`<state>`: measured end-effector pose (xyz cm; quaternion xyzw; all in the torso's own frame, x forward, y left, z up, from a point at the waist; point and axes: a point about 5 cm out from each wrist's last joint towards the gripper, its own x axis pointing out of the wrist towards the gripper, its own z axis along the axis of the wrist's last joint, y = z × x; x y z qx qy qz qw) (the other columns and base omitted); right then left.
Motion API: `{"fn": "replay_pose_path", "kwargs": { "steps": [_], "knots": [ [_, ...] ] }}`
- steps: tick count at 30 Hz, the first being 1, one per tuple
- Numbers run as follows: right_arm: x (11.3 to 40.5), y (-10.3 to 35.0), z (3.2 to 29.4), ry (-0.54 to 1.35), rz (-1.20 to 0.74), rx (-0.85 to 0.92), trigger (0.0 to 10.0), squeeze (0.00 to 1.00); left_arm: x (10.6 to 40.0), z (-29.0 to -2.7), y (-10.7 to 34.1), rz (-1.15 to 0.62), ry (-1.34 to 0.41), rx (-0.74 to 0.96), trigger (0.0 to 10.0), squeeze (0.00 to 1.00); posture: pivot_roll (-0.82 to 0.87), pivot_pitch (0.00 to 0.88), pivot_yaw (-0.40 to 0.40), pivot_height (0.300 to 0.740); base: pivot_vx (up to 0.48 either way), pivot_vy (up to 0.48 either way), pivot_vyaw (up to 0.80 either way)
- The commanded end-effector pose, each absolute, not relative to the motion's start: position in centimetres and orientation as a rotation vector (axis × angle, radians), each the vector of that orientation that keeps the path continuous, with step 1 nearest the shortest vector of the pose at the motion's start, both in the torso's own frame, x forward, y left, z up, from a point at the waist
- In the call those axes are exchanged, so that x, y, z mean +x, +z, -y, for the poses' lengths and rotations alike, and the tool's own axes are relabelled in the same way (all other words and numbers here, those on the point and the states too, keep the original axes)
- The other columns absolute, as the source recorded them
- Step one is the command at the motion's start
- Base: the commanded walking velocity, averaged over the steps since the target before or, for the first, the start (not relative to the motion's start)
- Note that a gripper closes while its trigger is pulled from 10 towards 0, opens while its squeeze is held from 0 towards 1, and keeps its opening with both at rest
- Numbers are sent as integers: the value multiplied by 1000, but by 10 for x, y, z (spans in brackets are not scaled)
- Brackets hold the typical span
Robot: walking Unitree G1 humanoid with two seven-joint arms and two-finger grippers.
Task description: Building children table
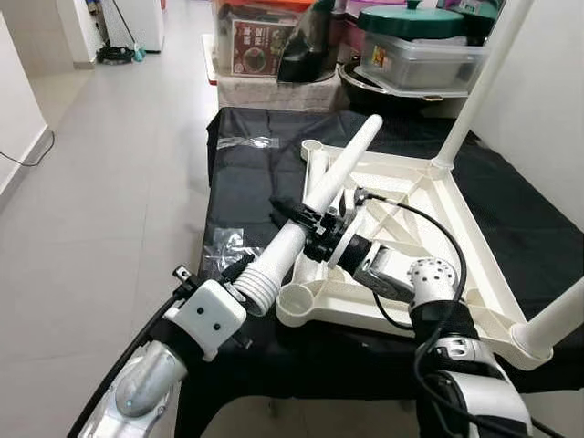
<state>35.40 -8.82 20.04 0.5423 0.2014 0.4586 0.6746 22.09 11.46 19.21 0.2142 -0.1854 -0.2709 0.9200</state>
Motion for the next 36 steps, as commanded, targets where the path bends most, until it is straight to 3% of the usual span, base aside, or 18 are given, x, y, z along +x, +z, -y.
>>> {"fn": "replay_pose_path", "kwargs": {
  "steps": [1, 10, 11, 12, 17, 27, 28, 29, 35, 36],
  "knots": [
    [354, 209, 81, 1069, -451, 1159, 0, 0, 210, -97, 192, 402, -686, 415, 10000, 0, 112, 61, -102, 740, 0, 0, 0],
    [351, 211, 81, 1109, -448, 1146, 0, 0, 214, -105, 179, 288, -645, 365, 10000, 0, 110, 49, -98, 740, 0, 0, 0],
    [351, 212, 81, 1115, -443, 1143, 0, 0, 215, -107, 176, 268, -634, 368, 10000, 153, 110, 49, -98, 740, 0, 0, 0],
    [351, 213, 82, 1114, -438, 1142, 0, 0, 217, -110, 173, 243, -620, 356, 10000, 1000, 111, 46, -101, 740, 0, 0, 0],
    [352, 214, 83, 1112, -430, 1135, 0, 0, 219, -114, 170, 220, -594, 340, 10000, 1000, 111, 46, -101, 740, 0, 0, 0],
    [374, 252, 108, 1025, -211, 1133, 0, 0, 230, -134, 166, 166, -439, 347, 10000, 1000, 114, 38, -98, 740, 0, 0, 0],
    [376, 257, 112, 1019, -185, 1126, 0, 0, 229, -136, 164, 154, -426, 352, 10000, 592, 116, 39, -98, 740, 0, 0, 0],
    [377, 262, 116, 1009, -157, 1122, 0, 0, 228, -138, 162, 138, -414, 345, 10000, 0, 117, 38, -97, 740, 0, 0, 0],
    [382, 270, 125, 951, -92, 1066, 0, 0, 226, -141, 155, 100, -369, 309, 10000, 0, 121, 33, -90, 740, 0, 0, 0],
    [383, 271, 126, 897, -47, 955, 0, 0, 225, -141, 152, 81, -336, 277, 10000, 0, 120, 30, -86, 740, 0, 0, 0]
  ]
}}
